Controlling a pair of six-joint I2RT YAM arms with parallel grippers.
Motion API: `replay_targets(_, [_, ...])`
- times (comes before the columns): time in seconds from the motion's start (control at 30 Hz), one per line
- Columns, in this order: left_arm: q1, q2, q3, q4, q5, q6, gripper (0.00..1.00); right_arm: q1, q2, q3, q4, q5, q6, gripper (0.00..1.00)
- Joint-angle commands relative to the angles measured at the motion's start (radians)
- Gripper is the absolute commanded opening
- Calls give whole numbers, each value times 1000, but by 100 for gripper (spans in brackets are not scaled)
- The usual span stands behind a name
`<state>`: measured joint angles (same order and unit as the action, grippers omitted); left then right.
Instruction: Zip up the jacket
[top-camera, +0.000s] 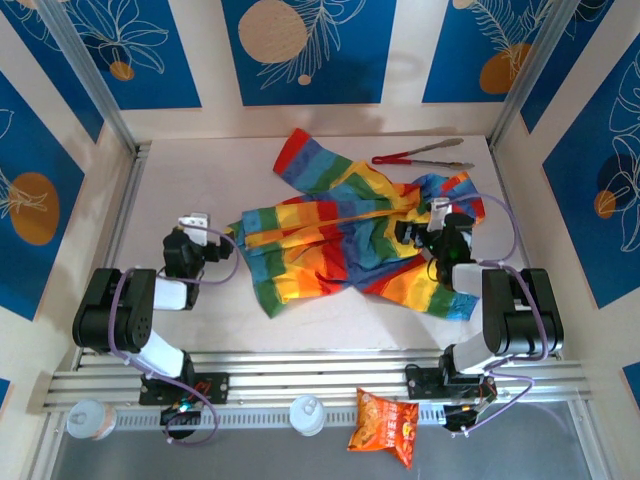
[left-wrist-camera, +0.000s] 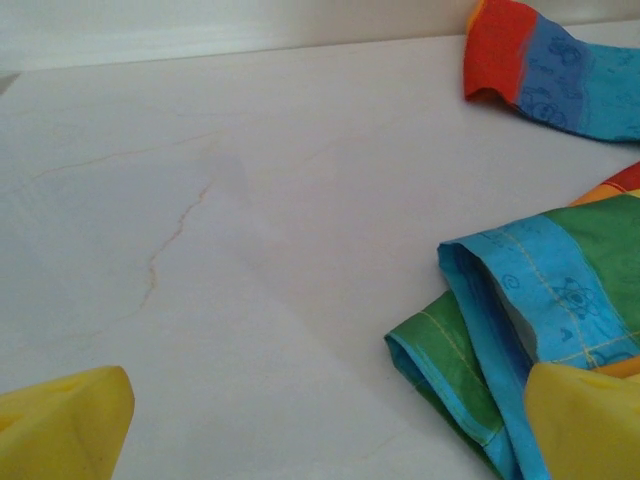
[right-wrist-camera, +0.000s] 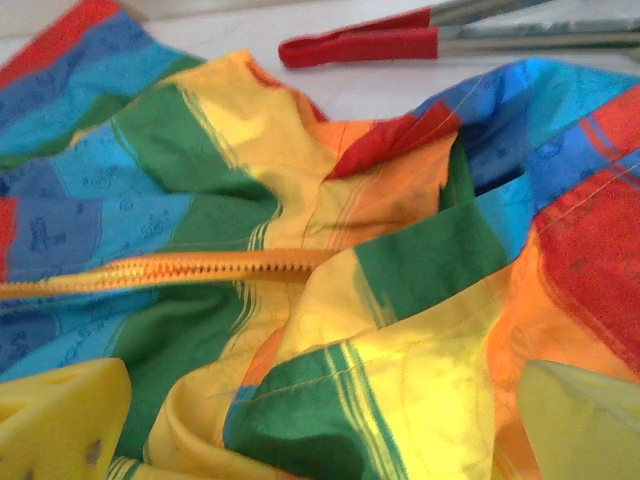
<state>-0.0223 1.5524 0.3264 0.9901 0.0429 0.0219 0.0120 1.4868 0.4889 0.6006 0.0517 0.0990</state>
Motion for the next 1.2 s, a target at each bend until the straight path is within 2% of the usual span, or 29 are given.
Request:
replay_targets(0.0, [-1, -68, -83, 129, -61, -22, 100, 48, -56, 131, -252, 57, -50, 99])
replay_targets(0.07, [0, -142, -104, 96, -60, -22, 100, 69, -65, 180, -366, 86, -50, 99])
replay_targets(0.17, [0, -303, -54, -162, -24, -46, 96, 99, -105, 158, -363, 98, -46, 99])
replay_targets(0.23, [-1, -381, 0, -322, 41, -70, 90, 132, -145, 152, -391, 123, -34, 99])
replay_targets(0.33, [-3, -419, 65, -441, 151, -119, 81, 187, -200, 175, -500, 185, 1, 99])
replay_targets(0.47, [-30, -328, 163, -549, 309, -263, 67, 253, -246, 227, -683, 274, 106, 99])
replay_targets(0.57, [-94, -208, 246, -654, 333, -286, 62, 276, -250, 286, -883, 373, 327, 99])
replay_targets(0.6, [-119, -157, 275, -677, 330, -289, 61, 271, -243, 302, -953, 362, 403, 99])
replay_targets(0.7, [-193, -1, 385, -732, 356, -307, 58, 261, -214, 318, -1058, 266, 481, 97])
replay_targets(0.77, [-237, 100, 491, -805, 381, -304, 51, 242, -193, 318, -1097, 203, 511, 91])
replay_targets(0.83, [-276, 190, 599, -880, 374, -307, 46, 209, -172, 312, -1114, 133, 535, 78])
replay_targets(0.93, [-307, 276, 673, -897, 344, -342, 46, 166, -144, 294, -1109, 68, 573, 58])
replay_targets(1.03, [-313, 310, 674, -905, 338, -382, 48, 147, -103, 293, -1092, 23, 581, 44])
replay_targets(1.17, [-313, 281, 558, -880, 301, -404, 52, 155, -17, 324, -1074, -2, 574, 37])
